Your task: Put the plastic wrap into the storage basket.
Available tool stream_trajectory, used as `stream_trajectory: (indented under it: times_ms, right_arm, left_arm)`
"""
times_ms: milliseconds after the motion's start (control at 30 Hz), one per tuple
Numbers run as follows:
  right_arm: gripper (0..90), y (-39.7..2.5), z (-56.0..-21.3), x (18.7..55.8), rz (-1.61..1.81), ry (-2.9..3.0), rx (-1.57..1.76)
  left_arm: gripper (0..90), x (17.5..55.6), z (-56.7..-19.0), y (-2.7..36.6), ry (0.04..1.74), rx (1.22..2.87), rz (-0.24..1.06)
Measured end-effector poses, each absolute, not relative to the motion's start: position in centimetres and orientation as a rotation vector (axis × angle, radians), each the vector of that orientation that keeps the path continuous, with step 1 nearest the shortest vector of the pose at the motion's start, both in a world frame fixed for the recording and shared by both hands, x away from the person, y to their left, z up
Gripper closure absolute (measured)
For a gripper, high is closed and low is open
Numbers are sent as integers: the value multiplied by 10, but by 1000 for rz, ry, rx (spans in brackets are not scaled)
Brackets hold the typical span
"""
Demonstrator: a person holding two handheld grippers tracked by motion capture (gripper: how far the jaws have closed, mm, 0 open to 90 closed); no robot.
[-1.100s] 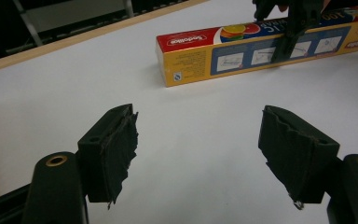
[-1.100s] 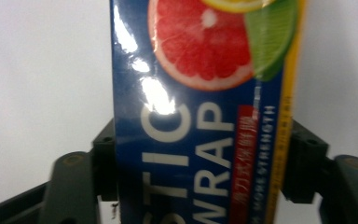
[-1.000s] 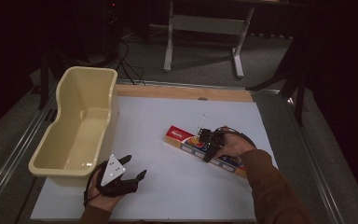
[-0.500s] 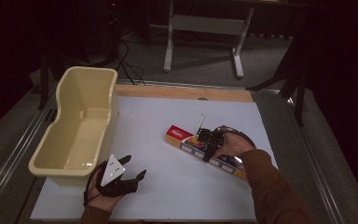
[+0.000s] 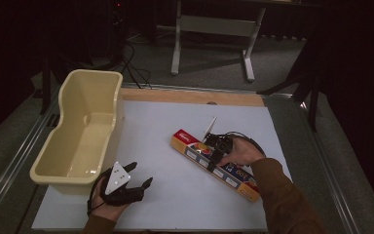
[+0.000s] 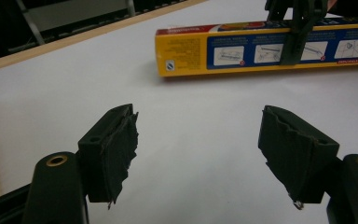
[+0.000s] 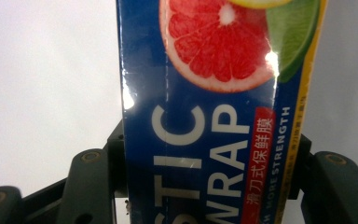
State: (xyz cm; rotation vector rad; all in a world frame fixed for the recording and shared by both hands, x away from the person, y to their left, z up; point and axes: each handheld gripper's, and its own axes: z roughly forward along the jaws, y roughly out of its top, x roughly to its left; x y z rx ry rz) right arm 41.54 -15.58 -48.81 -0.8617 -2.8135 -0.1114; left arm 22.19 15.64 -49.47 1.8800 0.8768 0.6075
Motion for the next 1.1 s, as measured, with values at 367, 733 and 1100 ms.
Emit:
stream_trajectory:
  times_ms: [367,733,1100]
  right_arm:
    - [409,-152,-478,413,-214,-2671,-897]
    - [410,-150,-447,416,-511,-2536,-986]
    - [409,-139,-413,421,-761,-2408,-1082]
  left_arm:
    - [276,222,-495,155,871,1885,610]
    - [276,222,-495,155,871,1890,610]
    - [276,222,-495,154,868,1894,606]
